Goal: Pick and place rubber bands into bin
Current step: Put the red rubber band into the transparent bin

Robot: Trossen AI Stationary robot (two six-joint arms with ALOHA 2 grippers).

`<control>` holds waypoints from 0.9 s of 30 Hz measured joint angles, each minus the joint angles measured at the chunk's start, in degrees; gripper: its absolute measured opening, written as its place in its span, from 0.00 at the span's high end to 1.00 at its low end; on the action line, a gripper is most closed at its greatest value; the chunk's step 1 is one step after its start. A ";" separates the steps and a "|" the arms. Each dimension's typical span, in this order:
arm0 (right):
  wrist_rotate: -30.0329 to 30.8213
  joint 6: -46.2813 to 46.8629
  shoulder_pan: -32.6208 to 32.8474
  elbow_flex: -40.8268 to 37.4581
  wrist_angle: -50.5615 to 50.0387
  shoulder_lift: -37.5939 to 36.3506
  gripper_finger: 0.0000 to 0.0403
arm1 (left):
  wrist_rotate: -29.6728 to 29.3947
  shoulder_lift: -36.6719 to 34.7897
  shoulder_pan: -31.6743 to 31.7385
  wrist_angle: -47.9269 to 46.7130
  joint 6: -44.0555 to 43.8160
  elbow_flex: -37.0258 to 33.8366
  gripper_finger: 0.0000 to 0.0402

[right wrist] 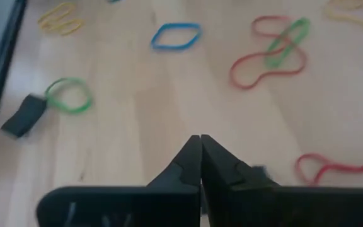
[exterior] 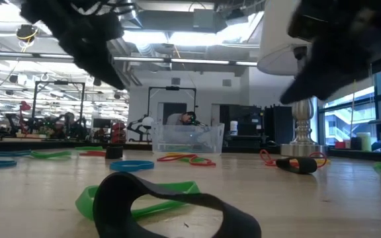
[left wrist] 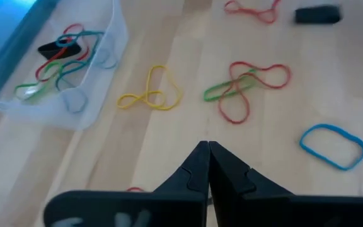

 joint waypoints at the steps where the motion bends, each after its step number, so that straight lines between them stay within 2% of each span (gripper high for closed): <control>1: -0.03 0.09 0.40 -0.89 1.08 0.00 0.99 | -0.58 1.53 0.02 -2.17 0.00 1.50 0.99; 6: 0.00 -2.11 -0.15 -1.71 1.85 0.00 0.98 | -4.78 9.96 0.92 -8.39 0.08 8.83 1.00; 10: -0.17 -6.42 -1.21 -0.98 2.08 -0.01 0.98 | -4.45 15.35 3.29 -13.38 0.15 12.54 0.97; 17: -1.42 -7.98 -1.28 -0.49 1.45 0.00 0.98 | -3.91 21.35 8.68 -17.71 -0.55 12.78 0.83; 27: -1.40 -9.07 -1.30 -0.48 0.00 0.02 0.97 | -2.18 28.81 13.48 -17.78 -0.69 12.80 0.64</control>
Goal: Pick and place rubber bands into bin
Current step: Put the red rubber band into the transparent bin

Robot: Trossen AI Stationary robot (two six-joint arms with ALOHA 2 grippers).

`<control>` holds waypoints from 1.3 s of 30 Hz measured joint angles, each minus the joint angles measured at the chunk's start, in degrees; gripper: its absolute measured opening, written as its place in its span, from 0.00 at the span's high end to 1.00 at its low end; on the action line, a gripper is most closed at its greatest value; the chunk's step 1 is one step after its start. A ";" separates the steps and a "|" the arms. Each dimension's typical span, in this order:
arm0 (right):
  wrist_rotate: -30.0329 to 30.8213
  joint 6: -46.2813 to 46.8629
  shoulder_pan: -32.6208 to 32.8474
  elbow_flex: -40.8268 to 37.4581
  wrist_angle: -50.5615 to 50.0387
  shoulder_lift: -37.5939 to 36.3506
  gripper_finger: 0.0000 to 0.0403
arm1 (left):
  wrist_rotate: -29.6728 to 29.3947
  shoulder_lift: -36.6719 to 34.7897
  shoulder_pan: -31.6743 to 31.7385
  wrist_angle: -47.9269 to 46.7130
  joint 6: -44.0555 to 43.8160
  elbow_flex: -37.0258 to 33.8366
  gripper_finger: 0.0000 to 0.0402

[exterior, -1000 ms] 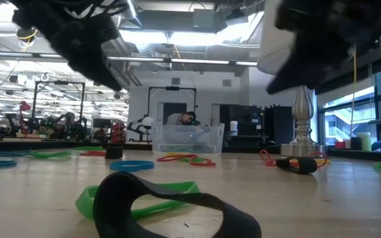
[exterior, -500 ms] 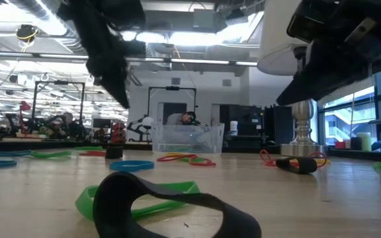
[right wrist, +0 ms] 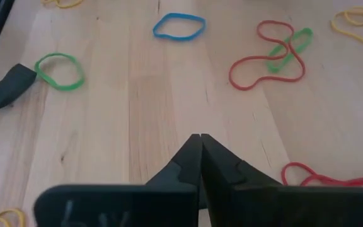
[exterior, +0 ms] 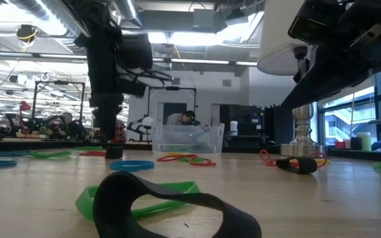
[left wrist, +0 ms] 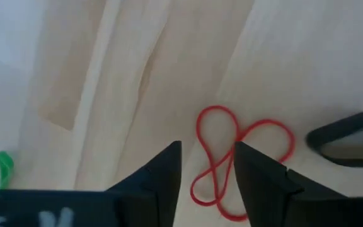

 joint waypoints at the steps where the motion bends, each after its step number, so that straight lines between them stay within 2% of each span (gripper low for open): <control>1: 0.00 -0.02 0.02 0.00 0.00 0.00 0.97 | 0.18 0.76 0.43 -0.28 0.06 -0.01 0.63; 9: 0.00 -0.15 0.02 0.00 -0.31 0.00 0.98 | 1.10 7.55 2.14 0.02 -0.15 0.33 0.63; 12: 0.02 -0.15 0.02 0.00 -0.33 0.00 0.96 | 2.22 8.91 2.32 -0.34 -0.76 0.54 0.68; 14: 0.01 -0.15 0.02 0.00 -0.33 0.00 0.96 | 2.86 8.97 2.29 -0.33 -1.87 0.50 0.76; 18: 0.02 -0.15 0.02 0.00 -0.35 0.00 0.96 | 3.36 7.42 2.29 -0.08 -3.38 0.09 0.96; 24: 0.02 -0.24 0.01 0.00 -0.35 0.02 0.96 | 4.42 2.36 0.60 -0.90 -2.99 -0.21 0.99; 27: 0.02 -0.35 0.00 0.00 -0.37 0.02 0.96 | 2.86 -0.12 -0.14 -2.09 -2.51 0.25 1.00; 33: 0.02 -0.38 0.00 0.00 -1.05 0.02 0.96 | -2.09 -1.08 -2.03 -9.78 -3.62 8.69 1.00; 39: 0.02 -0.37 0.00 0.00 -1.44 0.02 0.96 | -5.98 -0.95 -3.13 -9.84 -0.97 19.84 1.00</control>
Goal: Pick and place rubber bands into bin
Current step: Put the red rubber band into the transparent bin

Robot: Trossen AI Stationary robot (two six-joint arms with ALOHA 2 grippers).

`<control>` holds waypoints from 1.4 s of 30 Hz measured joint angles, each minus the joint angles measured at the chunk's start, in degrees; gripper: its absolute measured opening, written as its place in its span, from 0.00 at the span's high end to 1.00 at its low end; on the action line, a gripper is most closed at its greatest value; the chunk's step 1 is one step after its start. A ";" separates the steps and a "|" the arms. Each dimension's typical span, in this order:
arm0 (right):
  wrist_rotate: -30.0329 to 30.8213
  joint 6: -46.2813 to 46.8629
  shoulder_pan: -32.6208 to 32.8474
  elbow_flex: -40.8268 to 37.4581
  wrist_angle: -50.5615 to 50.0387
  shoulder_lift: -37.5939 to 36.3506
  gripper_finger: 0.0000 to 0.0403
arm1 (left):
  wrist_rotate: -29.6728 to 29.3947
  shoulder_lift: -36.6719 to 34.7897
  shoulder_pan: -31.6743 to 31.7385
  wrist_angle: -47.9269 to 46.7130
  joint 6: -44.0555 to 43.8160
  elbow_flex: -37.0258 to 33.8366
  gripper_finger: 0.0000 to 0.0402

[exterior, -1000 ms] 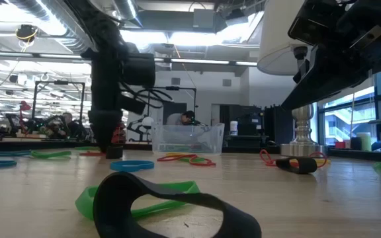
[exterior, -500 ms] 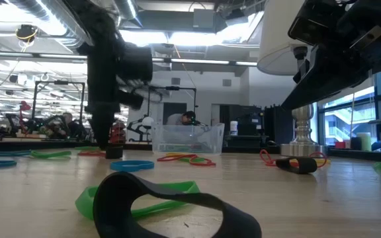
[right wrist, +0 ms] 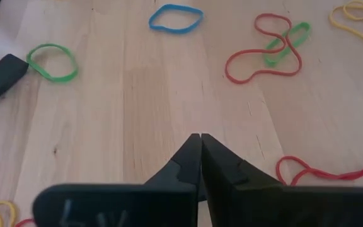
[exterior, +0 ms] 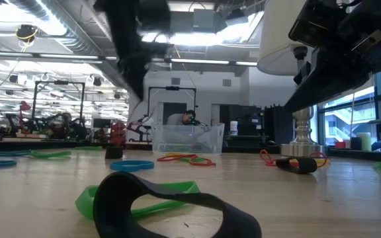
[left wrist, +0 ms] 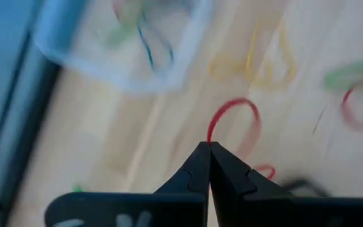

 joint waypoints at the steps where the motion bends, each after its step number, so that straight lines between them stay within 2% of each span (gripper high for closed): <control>1: 0.00 0.00 0.00 0.00 0.02 0.00 0.96 | -0.85 0.00 -0.08 0.18 0.88 1.73 1.00; 7: 0.02 -0.20 -0.02 0.00 -0.04 0.00 0.96 | -7.23 0.00 0.33 1.52 5.55 11.15 1.00; 13: 0.02 -1.25 -0.02 0.00 0.00 0.01 0.96 | -8.25 0.44 4.14 8.92 10.59 16.40 1.00; 15: 0.01 -1.25 -0.02 0.00 0.01 0.01 0.96 | -7.01 1.32 5.67 12.54 11.47 16.96 1.00; 19: 0.02 -1.22 -0.02 0.00 -0.02 0.02 0.96 | -2.39 4.61 8.75 13.60 11.49 17.48 1.00; 30: 0.02 -1.25 -0.02 0.00 -0.41 0.02 0.96 | 5.05 19.33 12.04 10.77 12.32 17.47 0.99; 35: 0.02 -1.27 -0.02 0.00 -0.48 0.02 0.96 | 5.72 23.71 12.59 8.59 12.22 17.45 0.99; 38: 0.02 -1.32 -0.02 0.00 -0.46 0.02 0.96 | 7.97 25.39 13.24 7.61 10.51 17.45 0.96; 42: 0.02 -1.30 -0.02 0.02 -0.46 0.02 0.96 | 10.61 26.10 14.28 7.24 8.99 17.45 0.88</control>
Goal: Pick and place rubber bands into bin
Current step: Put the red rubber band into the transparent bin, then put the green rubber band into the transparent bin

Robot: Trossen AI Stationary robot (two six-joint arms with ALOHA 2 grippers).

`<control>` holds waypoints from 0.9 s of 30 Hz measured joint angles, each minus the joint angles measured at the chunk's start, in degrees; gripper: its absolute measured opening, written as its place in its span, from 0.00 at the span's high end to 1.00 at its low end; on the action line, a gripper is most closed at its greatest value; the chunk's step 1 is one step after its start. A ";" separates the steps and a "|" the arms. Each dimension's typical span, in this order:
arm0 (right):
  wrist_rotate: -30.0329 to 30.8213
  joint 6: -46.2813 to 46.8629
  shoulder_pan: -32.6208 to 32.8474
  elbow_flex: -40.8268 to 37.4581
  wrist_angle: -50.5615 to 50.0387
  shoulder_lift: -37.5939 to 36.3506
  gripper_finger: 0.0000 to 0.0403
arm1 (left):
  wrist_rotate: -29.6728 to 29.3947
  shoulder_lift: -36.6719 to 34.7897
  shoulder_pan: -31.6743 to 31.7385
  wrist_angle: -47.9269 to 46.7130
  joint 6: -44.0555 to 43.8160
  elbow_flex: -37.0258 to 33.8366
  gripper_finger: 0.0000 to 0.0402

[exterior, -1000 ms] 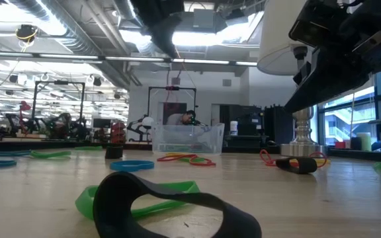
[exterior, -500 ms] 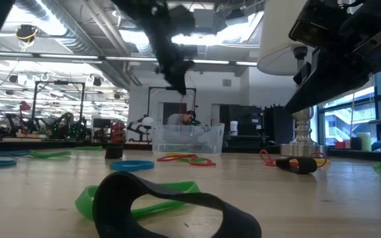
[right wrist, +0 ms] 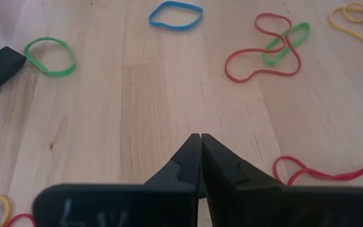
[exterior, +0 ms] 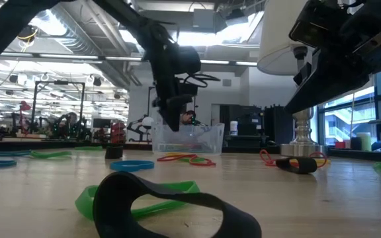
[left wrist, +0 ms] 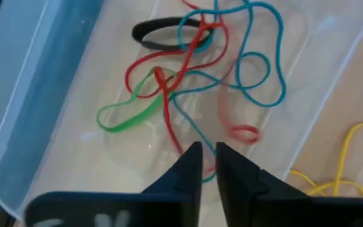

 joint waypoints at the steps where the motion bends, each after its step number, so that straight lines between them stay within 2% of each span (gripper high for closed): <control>1: 0.00 0.01 0.00 0.00 0.00 0.00 0.96 | 0.26 0.00 0.19 0.06 -0.41 0.00 0.85; 8: 0.00 0.01 0.00 0.00 0.00 0.00 0.96 | -0.01 -1.38 0.53 0.02 1.30 0.02 0.69; 14: 0.00 0.01 0.00 0.00 -0.09 0.00 0.96 | 1.07 -4.12 -1.49 -0.35 -0.42 0.02 0.67; 20: -0.01 1.84 0.04 0.00 -1.18 0.00 0.96 | 1.61 -7.55 -8.84 -1.97 -1.65 0.02 0.76; 27: -0.04 3.67 0.22 0.00 -1.99 0.00 0.96 | 1.68 -11.89 -19.56 -0.95 -0.66 -4.28 0.98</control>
